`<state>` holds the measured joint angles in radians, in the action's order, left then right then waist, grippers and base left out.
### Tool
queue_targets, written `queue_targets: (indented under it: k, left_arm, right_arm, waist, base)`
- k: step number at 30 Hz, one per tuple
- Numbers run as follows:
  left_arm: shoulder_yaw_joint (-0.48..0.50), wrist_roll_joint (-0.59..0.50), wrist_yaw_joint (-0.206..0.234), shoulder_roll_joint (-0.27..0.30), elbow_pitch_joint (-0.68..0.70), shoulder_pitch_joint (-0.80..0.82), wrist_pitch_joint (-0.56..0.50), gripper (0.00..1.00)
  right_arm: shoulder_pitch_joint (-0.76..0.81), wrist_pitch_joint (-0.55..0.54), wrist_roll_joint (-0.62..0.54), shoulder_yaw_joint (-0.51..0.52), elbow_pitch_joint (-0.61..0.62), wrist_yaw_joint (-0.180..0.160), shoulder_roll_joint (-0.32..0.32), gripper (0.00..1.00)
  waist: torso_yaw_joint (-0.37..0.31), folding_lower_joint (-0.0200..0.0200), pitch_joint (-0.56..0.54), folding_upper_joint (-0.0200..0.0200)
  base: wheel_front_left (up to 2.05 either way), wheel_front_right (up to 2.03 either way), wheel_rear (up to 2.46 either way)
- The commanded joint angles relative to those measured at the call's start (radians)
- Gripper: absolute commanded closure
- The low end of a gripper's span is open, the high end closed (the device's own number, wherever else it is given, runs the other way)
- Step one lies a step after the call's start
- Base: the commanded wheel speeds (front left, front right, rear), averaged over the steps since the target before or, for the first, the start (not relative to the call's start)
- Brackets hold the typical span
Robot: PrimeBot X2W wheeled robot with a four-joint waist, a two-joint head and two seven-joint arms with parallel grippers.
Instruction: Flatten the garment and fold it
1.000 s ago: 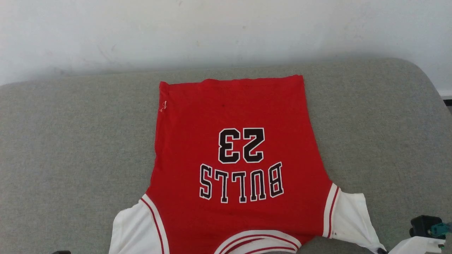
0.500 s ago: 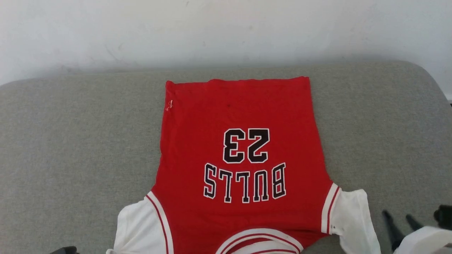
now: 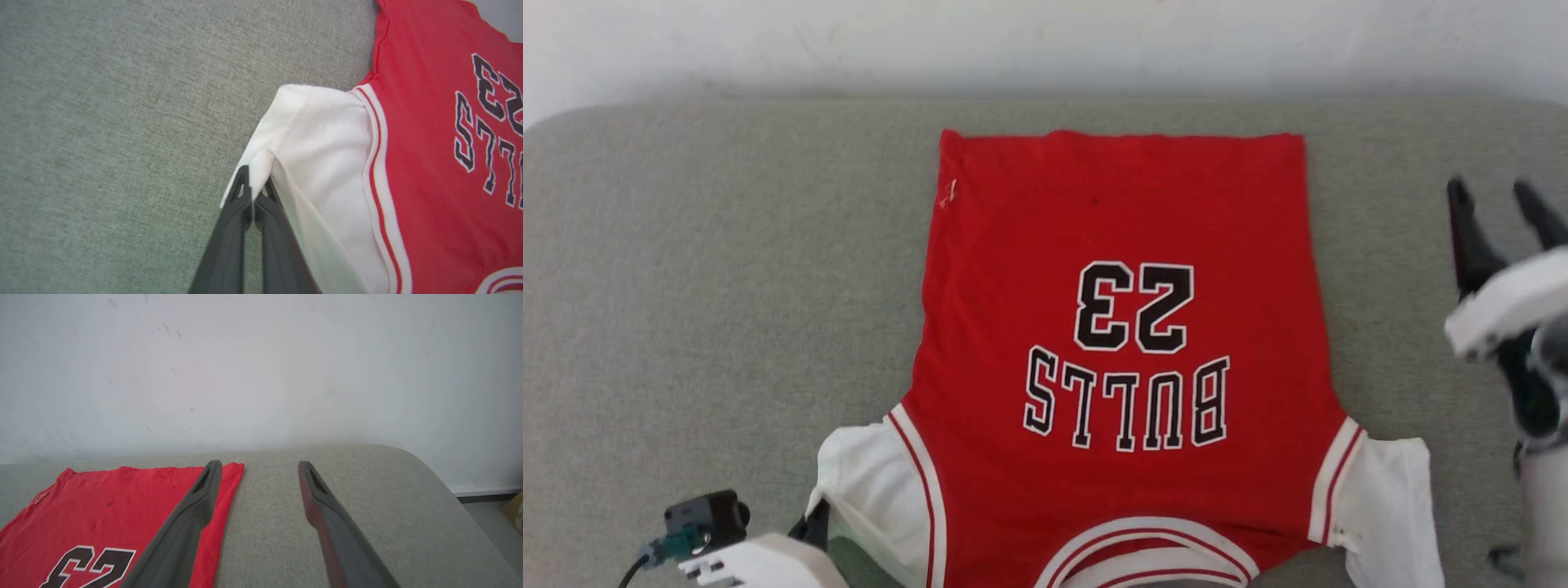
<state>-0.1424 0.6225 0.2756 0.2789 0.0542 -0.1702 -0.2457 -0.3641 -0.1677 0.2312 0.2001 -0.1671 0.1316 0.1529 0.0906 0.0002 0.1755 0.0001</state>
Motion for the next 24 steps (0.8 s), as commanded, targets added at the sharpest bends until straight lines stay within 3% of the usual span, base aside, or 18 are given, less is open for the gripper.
queue_targets:
  k: [1, 12, 24]
  left_arm:
    - [-0.006, -0.009, -0.005, -0.005, 0.011, 0.026, 0.009, 1.00]
    - [-0.041, -0.022, -0.025, -0.044, 0.037, 0.119, 0.059, 1.00]
    - [-0.067, -0.016, -0.054, -0.078, -0.009, 0.171, 0.107, 1.00]
  right_arm:
    - [-0.073, -0.006, -0.004, -0.002, -0.051, -0.001, 0.022, 0.00]
    - [-0.513, -0.129, -0.017, -0.032, -0.381, -0.001, 0.139, 0.00]
    - [-0.712, -0.487, -0.062, -0.043, -0.539, -0.001, 0.173, 0.00]
  waist:
    - [0.061, -0.0002, 0.078, -0.0001]
    - [0.153, -0.0002, 0.296, -0.0001]
    - [0.196, -0.0002, 0.395, -0.0001]
  base:
    - [0.00, 0.00, 0.00]
    - [0.00, 0.00, 0.00]
    - [0.00, 0.00, 0.00]
